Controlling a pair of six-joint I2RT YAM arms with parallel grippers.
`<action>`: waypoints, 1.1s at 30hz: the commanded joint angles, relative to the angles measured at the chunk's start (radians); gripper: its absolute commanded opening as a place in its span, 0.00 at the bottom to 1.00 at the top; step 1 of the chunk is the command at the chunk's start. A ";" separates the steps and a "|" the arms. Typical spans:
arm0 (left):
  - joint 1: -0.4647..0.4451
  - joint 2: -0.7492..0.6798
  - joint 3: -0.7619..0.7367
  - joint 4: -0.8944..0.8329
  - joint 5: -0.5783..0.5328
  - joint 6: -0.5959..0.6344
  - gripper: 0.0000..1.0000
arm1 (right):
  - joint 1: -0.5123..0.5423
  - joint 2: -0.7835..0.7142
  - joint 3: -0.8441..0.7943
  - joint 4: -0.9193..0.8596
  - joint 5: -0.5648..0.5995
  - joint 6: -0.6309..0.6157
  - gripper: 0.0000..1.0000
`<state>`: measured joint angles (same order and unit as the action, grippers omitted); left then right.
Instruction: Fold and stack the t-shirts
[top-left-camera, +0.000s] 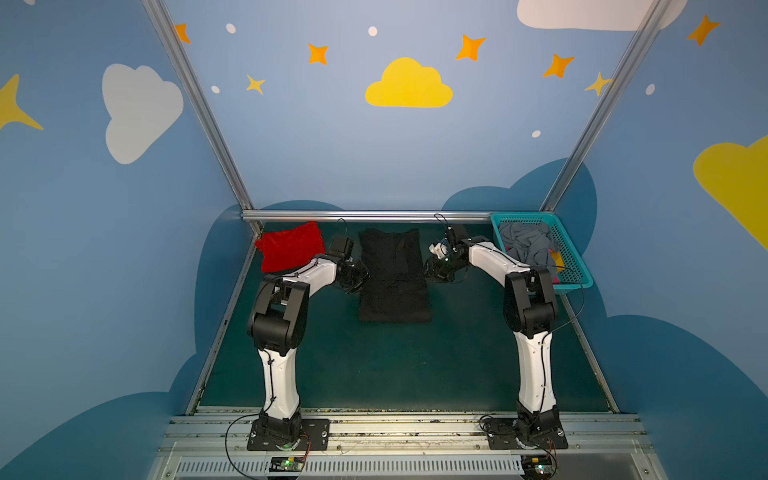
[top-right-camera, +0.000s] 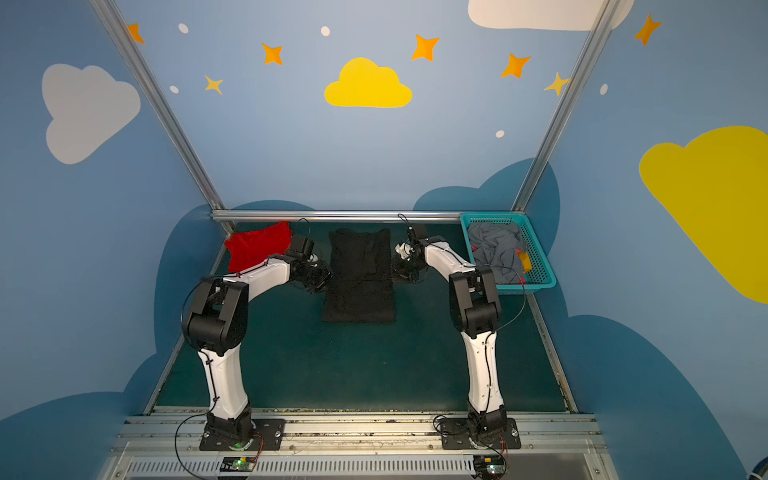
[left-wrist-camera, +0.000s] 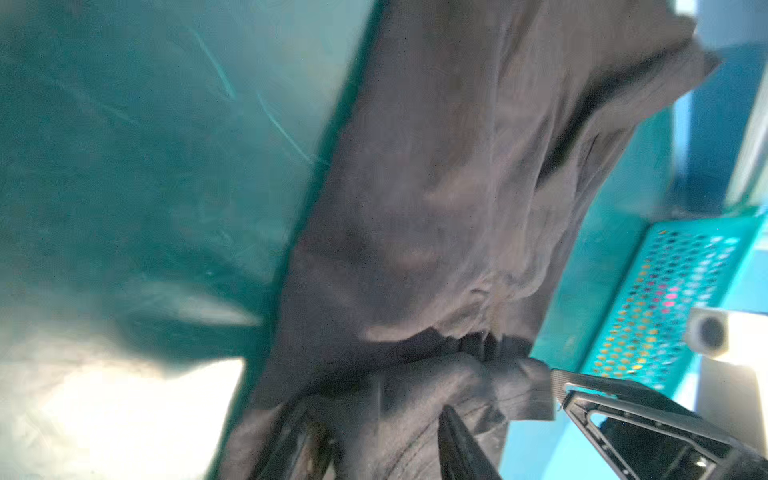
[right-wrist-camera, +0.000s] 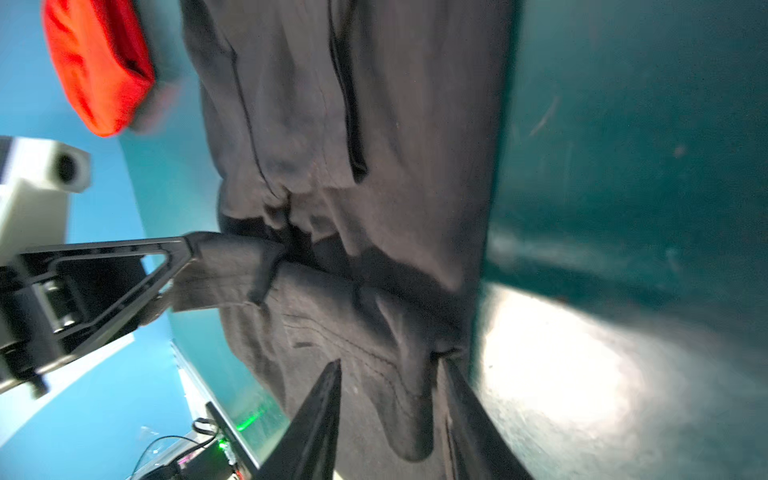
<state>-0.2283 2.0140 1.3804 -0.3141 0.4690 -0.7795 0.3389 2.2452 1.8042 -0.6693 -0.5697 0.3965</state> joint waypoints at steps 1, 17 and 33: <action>0.029 0.006 -0.015 0.054 0.072 -0.060 0.48 | -0.016 0.027 0.033 0.019 -0.055 0.037 0.42; 0.021 -0.236 -0.106 -0.064 -0.203 -0.021 0.56 | 0.012 -0.283 -0.291 0.120 0.167 -0.008 0.41; -0.293 -0.158 -0.189 -0.089 -0.290 -0.078 0.07 | 0.246 -0.046 -0.135 0.031 0.281 -0.071 0.00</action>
<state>-0.5240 1.8240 1.2137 -0.3958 0.1963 -0.8310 0.5800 2.1612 1.6234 -0.6018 -0.3367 0.3485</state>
